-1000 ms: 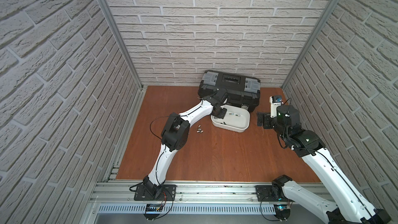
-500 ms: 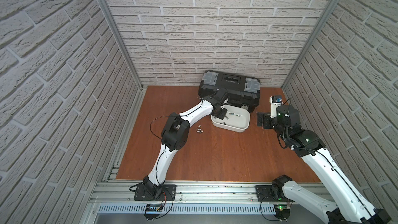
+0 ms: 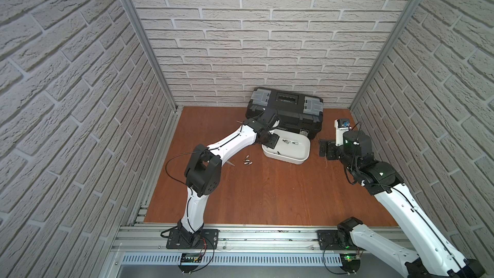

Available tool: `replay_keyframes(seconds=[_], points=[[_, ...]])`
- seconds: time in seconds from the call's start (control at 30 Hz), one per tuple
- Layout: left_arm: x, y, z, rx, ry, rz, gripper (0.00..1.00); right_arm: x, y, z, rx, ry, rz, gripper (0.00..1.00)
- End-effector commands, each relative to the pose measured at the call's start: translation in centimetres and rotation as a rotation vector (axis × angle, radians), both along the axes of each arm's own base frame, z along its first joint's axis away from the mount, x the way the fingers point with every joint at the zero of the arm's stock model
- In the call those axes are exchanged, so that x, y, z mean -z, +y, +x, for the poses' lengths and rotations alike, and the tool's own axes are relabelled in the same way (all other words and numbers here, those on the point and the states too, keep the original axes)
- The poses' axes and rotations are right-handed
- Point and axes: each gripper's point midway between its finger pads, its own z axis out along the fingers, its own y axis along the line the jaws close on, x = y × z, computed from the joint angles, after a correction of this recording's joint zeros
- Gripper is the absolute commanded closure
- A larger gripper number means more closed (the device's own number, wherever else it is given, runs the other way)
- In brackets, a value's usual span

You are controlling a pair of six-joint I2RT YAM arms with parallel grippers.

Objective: Put the bit on the desktop into the storage box
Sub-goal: Place the screwdriver bit in the storage box, then pick up the screwdriver bit from the center of the board.

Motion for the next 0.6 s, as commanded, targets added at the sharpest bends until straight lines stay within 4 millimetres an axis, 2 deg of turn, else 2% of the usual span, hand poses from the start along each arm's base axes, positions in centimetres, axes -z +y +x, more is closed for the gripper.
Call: replay_keyframes(seconds=[0.0, 0.17, 0.3, 0.43, 0.57], points=[[-1.5, 1.5, -1.0, -0.003, -0.051, 0.016, 0.39, 0.4, -0.3, 0.2, 0.016, -0.005, -0.006, 0.02], [-1.6, 5.2, -3.3, -0.039, -0.057, 0.069, 0.39, 0.5, -0.3, 0.3, 0.017, -0.004, -0.005, 0.02], [-0.8, 8.7, -4.8, -0.082, -0.033, 0.106, 0.40, 0.7, -0.2, 0.5, 0.018, -0.001, -0.004, 0.02], [1.2, 11.7, -5.4, -0.136, 0.041, 0.085, 0.46, 0.9, -0.1, 0.6, 0.016, -0.002, 0.003, 0.02], [2.9, 13.6, -5.1, -0.179, 0.097, 0.062, 0.49, 0.8, 0.1, 0.8, 0.010, -0.002, 0.009, 0.02]])
